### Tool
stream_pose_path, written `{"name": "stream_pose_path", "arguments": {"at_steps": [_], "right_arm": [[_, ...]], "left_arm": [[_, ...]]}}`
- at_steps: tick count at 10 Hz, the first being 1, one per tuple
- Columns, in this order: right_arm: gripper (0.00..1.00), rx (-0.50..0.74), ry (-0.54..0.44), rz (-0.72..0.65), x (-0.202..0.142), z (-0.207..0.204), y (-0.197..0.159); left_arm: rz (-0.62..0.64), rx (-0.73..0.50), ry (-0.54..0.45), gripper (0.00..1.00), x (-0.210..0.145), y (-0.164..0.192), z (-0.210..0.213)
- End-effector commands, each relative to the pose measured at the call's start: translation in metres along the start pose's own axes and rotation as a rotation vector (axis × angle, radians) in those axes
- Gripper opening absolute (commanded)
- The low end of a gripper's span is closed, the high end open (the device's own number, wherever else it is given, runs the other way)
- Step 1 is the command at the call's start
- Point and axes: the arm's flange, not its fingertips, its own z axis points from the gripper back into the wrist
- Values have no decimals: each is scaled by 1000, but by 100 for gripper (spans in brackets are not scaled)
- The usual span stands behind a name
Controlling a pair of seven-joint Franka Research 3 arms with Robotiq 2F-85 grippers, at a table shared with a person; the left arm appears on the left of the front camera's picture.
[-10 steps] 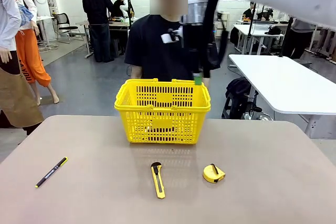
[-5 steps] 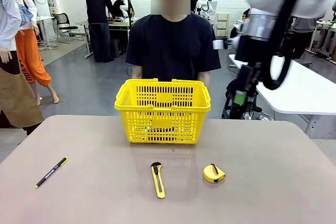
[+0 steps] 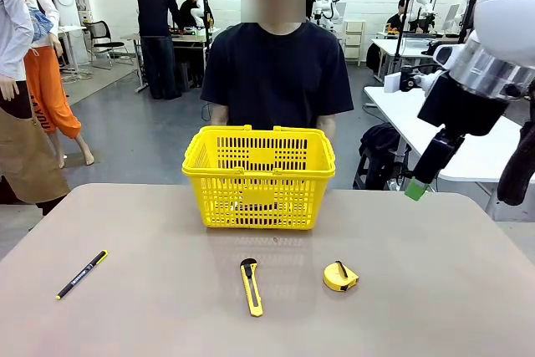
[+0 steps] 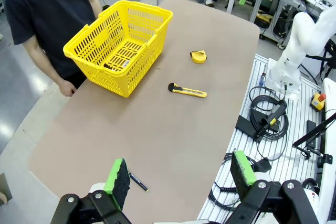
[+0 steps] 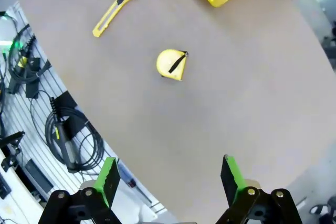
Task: Place the items the person wants into the basket.
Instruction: Pick up the item the person points to and place it in the Market Basket.
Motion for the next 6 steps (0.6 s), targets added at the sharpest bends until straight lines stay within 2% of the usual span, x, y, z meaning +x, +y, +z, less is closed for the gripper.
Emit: {"name": "stream_pose_path", "arguments": {"at_steps": [1, 6], "right_arm": [[100, 6, 1, -8, -9, 5, 1], [100, 11, -13, -2, -4, 6, -2]], "left_arm": [[-2, 6, 1, 100, 0, 0, -1], [-2, 6, 1, 100, 0, 0, -1]]}}
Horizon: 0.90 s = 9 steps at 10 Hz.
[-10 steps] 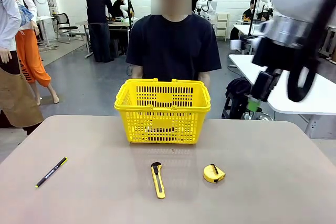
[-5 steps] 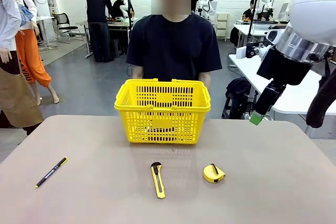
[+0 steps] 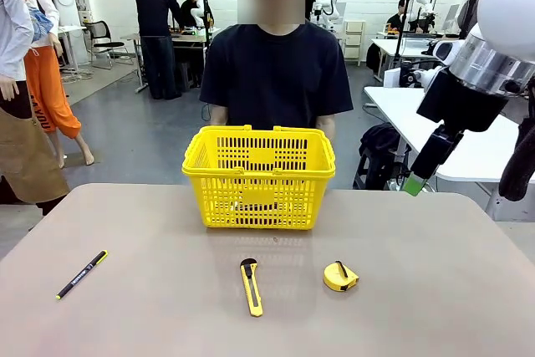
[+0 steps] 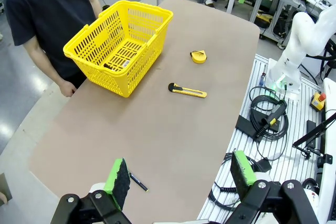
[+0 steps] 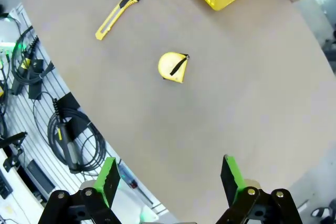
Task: Place the items the person wants into the basket.
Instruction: Pick up the item the person points to and place it in the Market Basket.
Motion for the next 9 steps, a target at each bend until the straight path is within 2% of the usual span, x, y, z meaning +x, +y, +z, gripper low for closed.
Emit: {"name": "stream_pose_path", "arguments": {"at_steps": [1, 3, 5, 7, 9], "right_arm": [[100, -33, -120, 12, -37, 36, 3], [100, -28, -376, -8, -128, 104, -12], [100, 44, -532, 33, -195, 144, -37], [100, 106, -712, 139, -242, 163, -57], [100, 185, -770, 167, -267, 166, -85]], "left_arm": [[-2, 6, 1, 100, 0, 0, -1], [-2, 6, 1, 100, 0, 0, -1], [-2, 6, 1, 100, 0, 0, -1], [-2, 6, 1, 100, 0, 0, -1], [-2, 6, 1, 100, 0, 0, -1]]}}
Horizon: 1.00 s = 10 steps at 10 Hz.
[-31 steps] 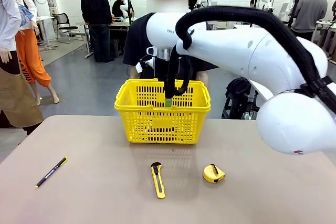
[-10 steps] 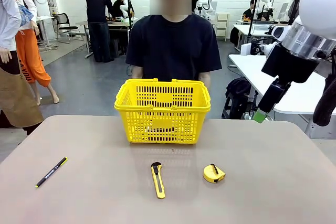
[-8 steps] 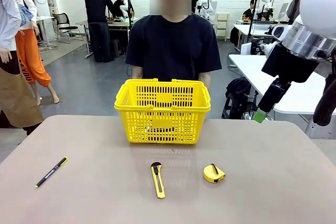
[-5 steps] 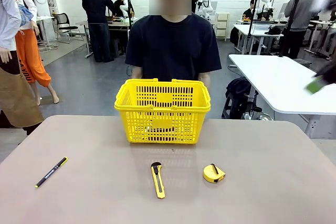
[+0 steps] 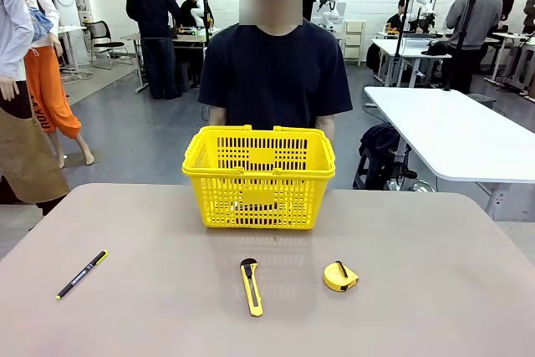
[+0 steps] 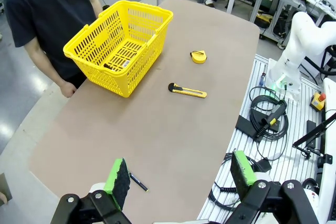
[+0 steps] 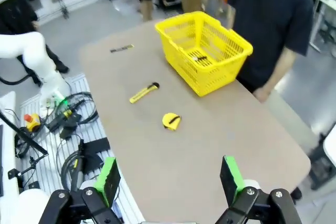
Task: Place the items the person wants into the basket.
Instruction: Pick up the item the person points to and place it in the Market Basket.
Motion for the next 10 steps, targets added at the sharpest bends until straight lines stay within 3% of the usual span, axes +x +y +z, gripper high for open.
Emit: {"name": "stream_pose_path", "arguments": {"at_steps": [1, 3, 10], "right_arm": [[100, 70, -41, -18, 1, 0, -18], [100, 24, -57, -11, -3, -1, -9], [100, 45, -51, -15, -6, 3, -15]], "left_arm": [[-2, 6, 1, 100, 0, 0, -1], [-2, 6, 1, 100, 0, 0, -1], [-2, 6, 1, 100, 0, 0, -1]]}}
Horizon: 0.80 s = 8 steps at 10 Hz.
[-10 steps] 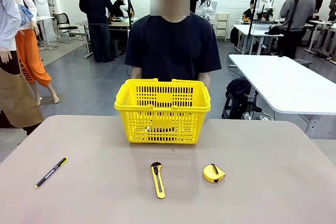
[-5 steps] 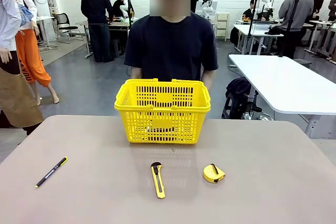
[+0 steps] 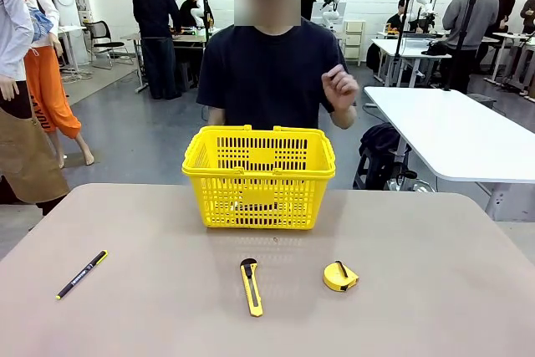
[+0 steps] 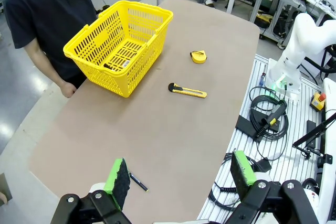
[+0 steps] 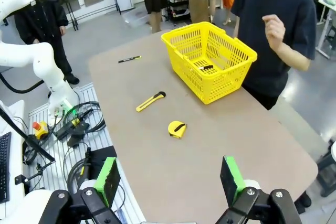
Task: Place the items the person wants into the basket.
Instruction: Pick up the item the person points to and place it in the Market Basket.
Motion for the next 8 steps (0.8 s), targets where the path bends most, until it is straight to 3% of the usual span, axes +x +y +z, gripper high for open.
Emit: {"name": "stream_pose_path", "arguments": {"at_steps": [1, 8], "right_arm": [[100, 10, -5, 18, 2, 0, -1], [100, 10, -5, 18, 2, 0, -1]], "left_arm": [[-2, 6, 1, 100, 0, 0, -1], [-2, 6, 1, 100, 0, 0, -1]]}}
